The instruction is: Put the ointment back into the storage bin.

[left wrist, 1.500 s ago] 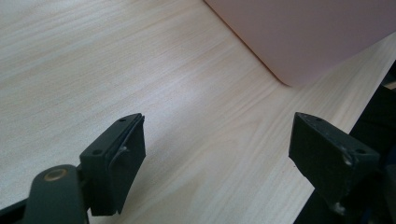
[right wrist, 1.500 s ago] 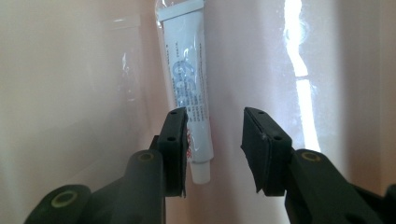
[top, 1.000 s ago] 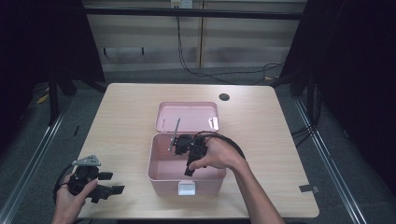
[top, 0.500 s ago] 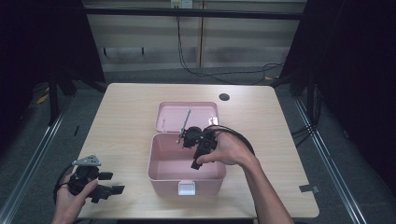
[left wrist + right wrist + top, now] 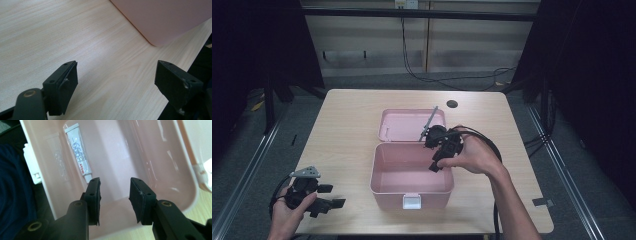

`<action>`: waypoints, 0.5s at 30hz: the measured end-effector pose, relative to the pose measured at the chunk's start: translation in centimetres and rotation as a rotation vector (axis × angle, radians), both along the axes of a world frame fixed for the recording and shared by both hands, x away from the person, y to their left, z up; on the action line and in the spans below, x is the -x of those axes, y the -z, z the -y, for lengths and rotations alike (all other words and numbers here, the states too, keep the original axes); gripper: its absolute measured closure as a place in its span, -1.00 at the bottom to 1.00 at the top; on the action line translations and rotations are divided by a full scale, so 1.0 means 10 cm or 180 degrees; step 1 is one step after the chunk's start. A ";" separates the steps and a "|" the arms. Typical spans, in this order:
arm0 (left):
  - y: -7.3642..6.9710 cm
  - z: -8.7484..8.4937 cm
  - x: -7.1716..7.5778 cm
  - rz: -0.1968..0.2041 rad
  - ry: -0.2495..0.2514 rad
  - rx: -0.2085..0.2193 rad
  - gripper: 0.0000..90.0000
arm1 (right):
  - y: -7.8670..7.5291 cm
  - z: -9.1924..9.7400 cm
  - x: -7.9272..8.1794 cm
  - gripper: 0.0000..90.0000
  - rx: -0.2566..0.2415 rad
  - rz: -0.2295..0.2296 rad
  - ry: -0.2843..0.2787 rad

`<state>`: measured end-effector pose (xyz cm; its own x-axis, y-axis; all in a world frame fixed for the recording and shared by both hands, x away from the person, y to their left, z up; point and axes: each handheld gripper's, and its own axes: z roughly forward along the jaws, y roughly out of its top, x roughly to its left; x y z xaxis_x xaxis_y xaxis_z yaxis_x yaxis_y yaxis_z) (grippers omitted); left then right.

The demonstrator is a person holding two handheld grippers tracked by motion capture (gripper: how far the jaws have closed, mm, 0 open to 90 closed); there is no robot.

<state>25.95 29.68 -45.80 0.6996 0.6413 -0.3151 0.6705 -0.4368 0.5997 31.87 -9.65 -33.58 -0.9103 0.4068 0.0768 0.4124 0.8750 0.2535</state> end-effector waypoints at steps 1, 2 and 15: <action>0.00 0.00 0.00 -0.0003 -0.0005 -0.0001 -0.59 | -0.01 0.02 0.01 0.36 -0.0004 0.0007 0.0012; 0.00 0.00 0.00 -0.0003 -0.0005 -0.0001 -0.59 | -0.01 0.02 0.01 0.36 -0.0004 0.0007 0.0012; 0.00 0.00 0.00 -0.0008 0.0005 -0.0002 -0.59 | -0.13 0.45 0.11 0.30 0.0002 0.0169 0.0367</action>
<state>25.96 29.65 -45.82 0.6998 0.6404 -0.3165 0.6713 -0.4383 0.5977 30.79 -14.14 -32.30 -0.8602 0.5091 0.0293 0.4964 0.8227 0.2771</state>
